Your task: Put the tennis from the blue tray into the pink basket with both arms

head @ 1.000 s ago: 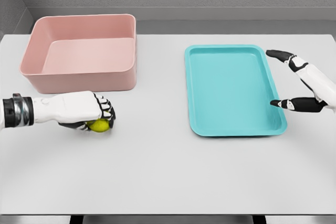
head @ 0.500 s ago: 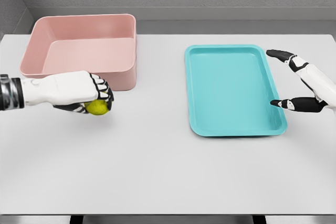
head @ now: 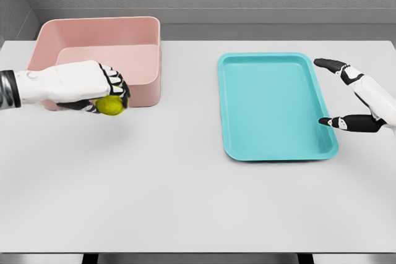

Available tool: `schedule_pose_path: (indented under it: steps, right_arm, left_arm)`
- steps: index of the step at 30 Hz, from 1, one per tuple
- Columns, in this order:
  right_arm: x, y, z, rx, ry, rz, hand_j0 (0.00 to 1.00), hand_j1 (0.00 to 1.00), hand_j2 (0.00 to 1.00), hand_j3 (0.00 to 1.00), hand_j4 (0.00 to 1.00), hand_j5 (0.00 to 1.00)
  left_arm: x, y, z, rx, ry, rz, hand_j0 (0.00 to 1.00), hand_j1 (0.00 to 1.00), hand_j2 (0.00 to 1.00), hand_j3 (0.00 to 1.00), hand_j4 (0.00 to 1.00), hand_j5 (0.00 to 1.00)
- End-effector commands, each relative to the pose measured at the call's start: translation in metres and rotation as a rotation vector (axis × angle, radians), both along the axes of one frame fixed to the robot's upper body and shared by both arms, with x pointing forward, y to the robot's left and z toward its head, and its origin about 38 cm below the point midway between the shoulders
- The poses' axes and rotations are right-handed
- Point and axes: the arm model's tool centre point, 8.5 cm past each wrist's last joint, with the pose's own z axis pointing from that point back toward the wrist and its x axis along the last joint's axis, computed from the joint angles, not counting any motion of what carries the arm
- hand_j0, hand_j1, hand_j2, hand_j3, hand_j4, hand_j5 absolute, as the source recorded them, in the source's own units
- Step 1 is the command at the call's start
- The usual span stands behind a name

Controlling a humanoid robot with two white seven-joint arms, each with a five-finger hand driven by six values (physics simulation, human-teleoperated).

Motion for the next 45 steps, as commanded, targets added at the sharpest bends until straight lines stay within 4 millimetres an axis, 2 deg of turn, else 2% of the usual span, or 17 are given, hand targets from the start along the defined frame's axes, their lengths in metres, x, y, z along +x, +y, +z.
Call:
schedule_pose_path:
  steps: [1,15,22,25,26,27,28,32,36,39,41,45]
  right_arm:
    - [0.0,0.0,0.0,0.008,0.001,0.002,1.0,1.0,1.0,1.0,1.0,1.0]
    - [0.0,0.0,0.001,0.008,0.0,0.001,1.0,1.0,1.0,1.0,1.0,1.0]
    - [0.0,0.0,0.001,0.008,0.0,0.001,1.0,1.0,1.0,1.0,1.0,1.0]
    - [0.0,0.0,0.0,0.009,0.002,0.0,1.0,1.0,1.0,1.0,1.0,1.0]
    - [0.0,0.0,0.0,0.009,0.002,0.0,1.0,1.0,1.0,1.0,1.0,1.0]
    - [0.0,0.0,0.0,0.009,0.002,0.0,1.0,1.0,1.0,1.0,1.0,1.0]
    - [0.0,0.0,0.0,0.009,0.002,0.0,1.0,1.0,1.0,1.0,1.0,1.0]
    - [0.0,0.0,0.0,0.009,0.002,0.0,1.0,1.0,1.0,1.0,1.0,1.0]
    - [0.0,-0.001,0.0,0.009,0.001,-0.001,1.0,1.0,1.0,1.0,1.0,1.0]
    - [-0.001,-0.001,0.0,0.007,0.002,-0.001,1.0,1.0,1.0,1.0,1.0,1.0]
    - [-0.001,-0.001,0.0,0.007,0.002,-0.001,1.0,1.0,1.0,1.0,1.0,1.0]
    - [-0.001,-0.002,0.0,0.007,0.003,-0.003,1.0,1.0,1.0,1.0,1.0,1.0]
  left_arm:
    - [0.004,0.004,-0.002,-0.007,0.008,0.019,0.53,0.53,0.53,0.53,0.53,0.53]
    - [0.057,0.002,0.007,-0.055,-0.005,0.111,0.53,0.53,0.53,0.53,0.53,0.53]
    - [0.09,0.016,0.009,-0.068,0.01,0.204,0.53,0.53,0.53,0.53,0.53,0.53]
    - [0.112,0.032,0.008,-0.085,0.034,0.293,0.53,0.53,0.53,0.53,0.53,0.53]
    - [0.116,0.038,0.008,-0.09,0.039,0.318,0.6,0.6,0.6,0.6,0.6,0.6]
    - [0.117,0.042,0.011,-0.097,0.033,0.327,0.82,0.82,0.82,0.82,0.82,0.82]
    - [0.116,0.041,0.011,-0.104,0.036,0.325,1.0,1.0,1.0,1.0,1.0,1.0]
    - [0.113,0.048,0.013,-0.113,0.036,0.333,1.0,1.0,1.0,1.0,1.0,1.0]
    - [0.104,0.072,0.015,-0.117,0.046,0.367,1.0,1.0,1.0,1.0,1.0,1.0]
    - [0.094,0.099,0.008,-0.08,0.061,0.416,1.0,1.0,1.0,1.0,1.0,1.0]
    - [0.089,0.092,0.011,-0.069,0.054,0.385,1.0,1.0,1.0,1.0,1.0,1.0]
    - [0.083,0.097,0.012,-0.057,0.049,0.382,1.0,1.0,1.0,1.0,1.0,1.0]
